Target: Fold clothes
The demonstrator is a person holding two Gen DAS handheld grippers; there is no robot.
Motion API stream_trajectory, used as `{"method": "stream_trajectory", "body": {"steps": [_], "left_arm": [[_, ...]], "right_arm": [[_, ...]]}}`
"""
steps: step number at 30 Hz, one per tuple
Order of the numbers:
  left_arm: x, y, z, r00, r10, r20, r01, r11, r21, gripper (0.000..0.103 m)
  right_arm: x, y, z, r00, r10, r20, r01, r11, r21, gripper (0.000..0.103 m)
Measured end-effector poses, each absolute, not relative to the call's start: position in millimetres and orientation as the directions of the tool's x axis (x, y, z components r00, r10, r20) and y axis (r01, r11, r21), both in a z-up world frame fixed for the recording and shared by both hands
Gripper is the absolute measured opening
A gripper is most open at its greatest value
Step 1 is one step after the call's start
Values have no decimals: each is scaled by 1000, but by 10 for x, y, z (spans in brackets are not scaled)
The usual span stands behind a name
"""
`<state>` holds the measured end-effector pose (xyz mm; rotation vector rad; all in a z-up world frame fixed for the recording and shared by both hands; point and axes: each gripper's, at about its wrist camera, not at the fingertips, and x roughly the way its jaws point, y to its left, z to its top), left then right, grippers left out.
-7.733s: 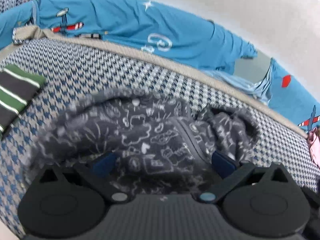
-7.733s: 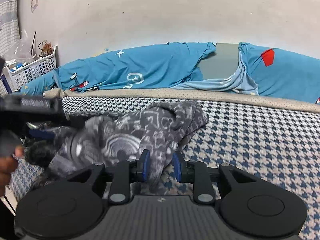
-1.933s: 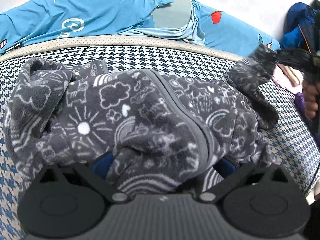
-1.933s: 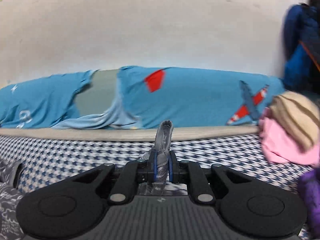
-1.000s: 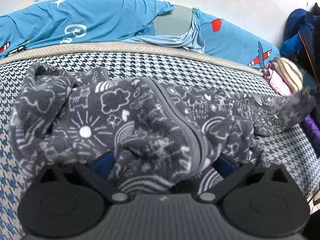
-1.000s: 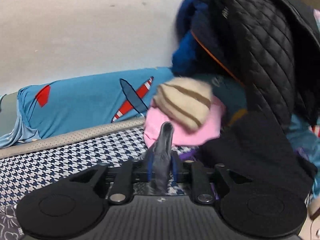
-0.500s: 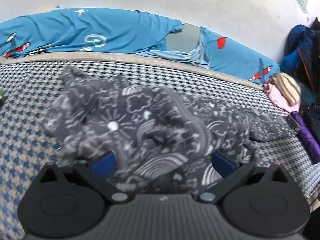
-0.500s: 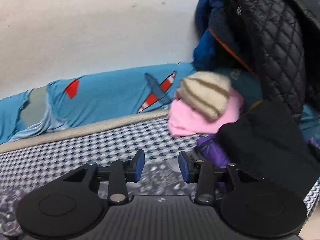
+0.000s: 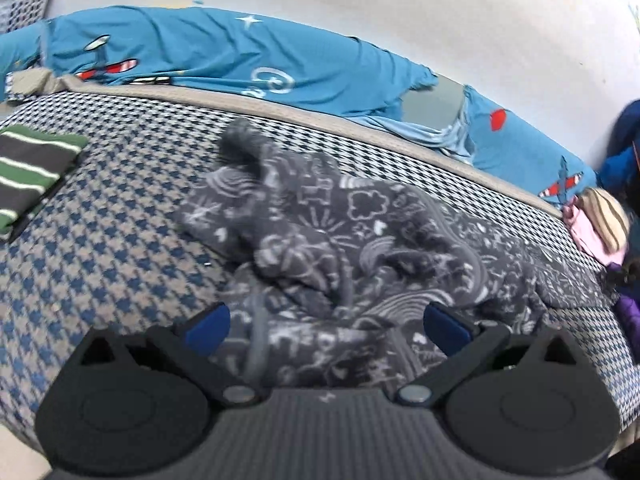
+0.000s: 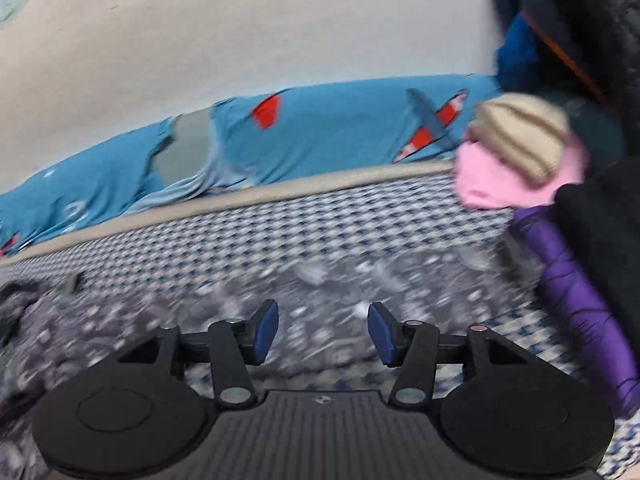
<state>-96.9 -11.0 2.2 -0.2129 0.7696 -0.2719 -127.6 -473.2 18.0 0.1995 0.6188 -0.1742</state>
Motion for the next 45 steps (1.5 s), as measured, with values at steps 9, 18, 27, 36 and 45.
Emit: {"method": "stream_trajectory", "body": {"steps": [9,18,27,36,45], "left_arm": [[-1014,199,-89,656,-296,-694,86,943,-321,103],[-1051,225,-244,593,-355,-723,135,929,-345,103],[-1069,109,-354,551,-388,-739,180,920,-348,103],[-1074,-15,-391,548,-388,-741,234,921,-310,88],[-1110,65,-347,581,-363,-728,194,931,-309,26]], "right_arm": [[-1468,-4216,38,763,135,-633,-9,980,199,60],[-1546,-3916,-76,702,272,-658,-136,958,251,75],[-1524,-3637,-274,601,341,-723,-246,940,239,80],[-1503,-3390,-447,577,294,-762,-320,940,120,47],[-1498,-3430,-342,552,373,-746,-265,927,267,17]]}}
